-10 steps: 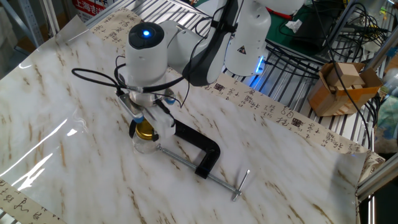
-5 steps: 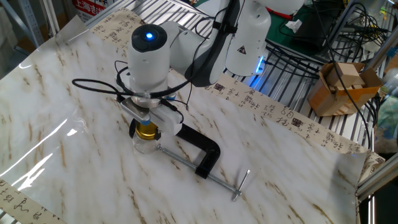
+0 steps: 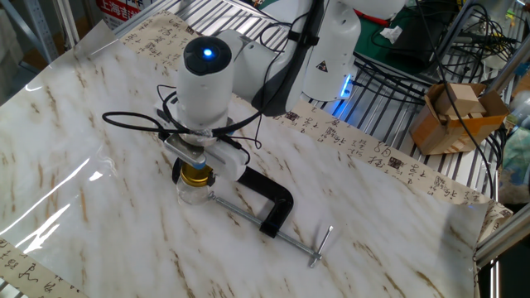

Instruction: Unscrew the lid from the jar

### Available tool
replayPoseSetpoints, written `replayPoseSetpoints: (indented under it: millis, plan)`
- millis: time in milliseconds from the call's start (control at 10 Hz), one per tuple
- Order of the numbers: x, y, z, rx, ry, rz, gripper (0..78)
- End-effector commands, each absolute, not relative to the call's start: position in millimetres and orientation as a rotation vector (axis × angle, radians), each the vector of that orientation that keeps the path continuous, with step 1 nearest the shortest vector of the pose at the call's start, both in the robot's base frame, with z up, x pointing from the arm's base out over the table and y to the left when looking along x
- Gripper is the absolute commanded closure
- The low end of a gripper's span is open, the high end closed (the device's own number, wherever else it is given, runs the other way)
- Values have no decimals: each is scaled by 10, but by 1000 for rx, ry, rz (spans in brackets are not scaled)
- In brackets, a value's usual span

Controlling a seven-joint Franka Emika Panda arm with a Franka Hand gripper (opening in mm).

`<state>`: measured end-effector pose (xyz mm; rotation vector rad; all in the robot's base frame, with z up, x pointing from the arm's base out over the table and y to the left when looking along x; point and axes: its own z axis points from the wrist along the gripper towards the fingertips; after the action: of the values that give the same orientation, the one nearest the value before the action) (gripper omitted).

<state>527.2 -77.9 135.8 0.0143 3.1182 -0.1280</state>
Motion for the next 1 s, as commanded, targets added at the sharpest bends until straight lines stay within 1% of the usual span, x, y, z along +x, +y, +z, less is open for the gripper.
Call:
replayPoseSetpoints:
  millis: [100,700,1000]
  plan:
    - [5245,-738,1328,36,3129,-127,1]
    - [5245,-738,1328,36,3129,-127,1]
    - [5267,-744,1493,59,3157,-147,1]
